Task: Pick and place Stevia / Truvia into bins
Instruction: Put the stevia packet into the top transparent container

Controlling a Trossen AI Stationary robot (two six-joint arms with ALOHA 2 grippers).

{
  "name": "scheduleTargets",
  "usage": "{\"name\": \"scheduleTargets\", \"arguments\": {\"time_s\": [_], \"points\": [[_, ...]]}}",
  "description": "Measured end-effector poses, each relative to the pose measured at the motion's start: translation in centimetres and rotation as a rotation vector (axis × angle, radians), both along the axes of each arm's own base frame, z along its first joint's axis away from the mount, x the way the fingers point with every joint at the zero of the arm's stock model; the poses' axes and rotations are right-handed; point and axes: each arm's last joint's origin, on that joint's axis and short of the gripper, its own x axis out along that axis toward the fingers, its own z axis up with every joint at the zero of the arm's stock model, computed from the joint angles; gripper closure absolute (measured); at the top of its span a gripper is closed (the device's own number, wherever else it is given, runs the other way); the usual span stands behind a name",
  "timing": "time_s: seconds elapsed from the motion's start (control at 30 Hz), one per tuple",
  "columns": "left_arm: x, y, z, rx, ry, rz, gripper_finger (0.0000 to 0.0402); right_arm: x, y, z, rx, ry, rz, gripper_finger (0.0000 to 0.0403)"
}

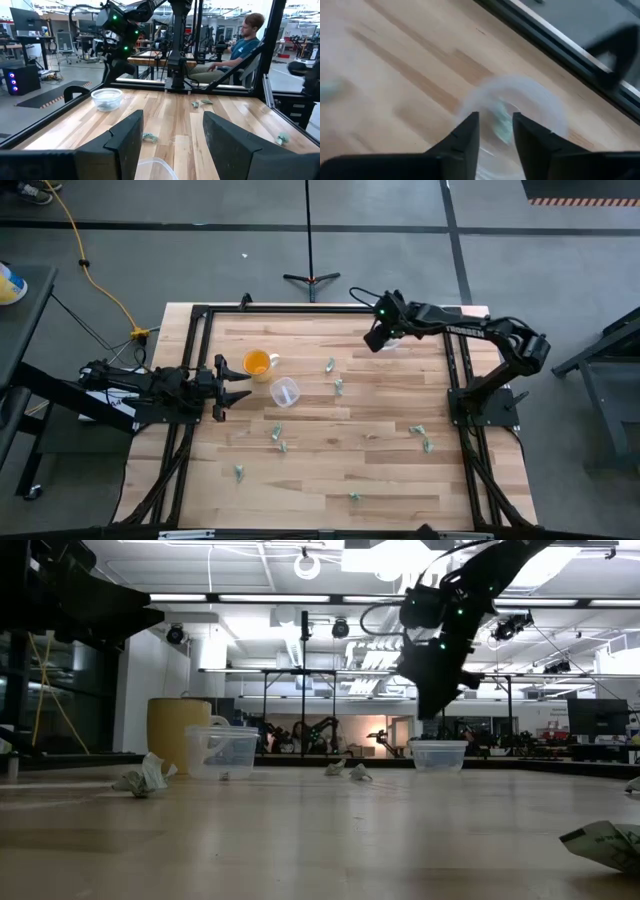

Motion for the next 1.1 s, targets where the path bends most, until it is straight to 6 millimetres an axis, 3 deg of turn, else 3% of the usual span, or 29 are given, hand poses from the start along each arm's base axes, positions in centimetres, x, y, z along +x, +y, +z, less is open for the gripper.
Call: {"name": "scheduleTargets", "arguments": {"time_s": [0.2,0.33,0.57,0.73,0.87,1.1], "points": [[0.0,0.0,0.0,0.0,-0.001,0.003,0.016,4.0,3.4,1.0,0.007,-0.241,0.382,0.0254],[0.0,0.0,0.0,-0.001,-0.003,0.003,0.016,6.1,6.1,0.5,-0.031,-0.257,0.498,0.024],[0.0,0.0,0.1,-0.001,-0.005,0.003,0.016,8.0,8.0,-2.8,-0.097,-0.112,0.506,0.02],[0.0,0.0,0.1,-0.001,-0.006,0.003,0.016,8.5,8.1,-4.6,0.004,-0.113,0.473,0.0169],[0.0,0.0,0.1,-0.001,-0.005,0.003,0.016,8.6,8.5,-4.8,0.132,-0.171,0.441,0.0159],[0.0,0.0,0.1,-0.001,-0.005,0.002,0.016,9.1,10.6,-4.9,0.18,-0.201,0.335,0.0167]]}}
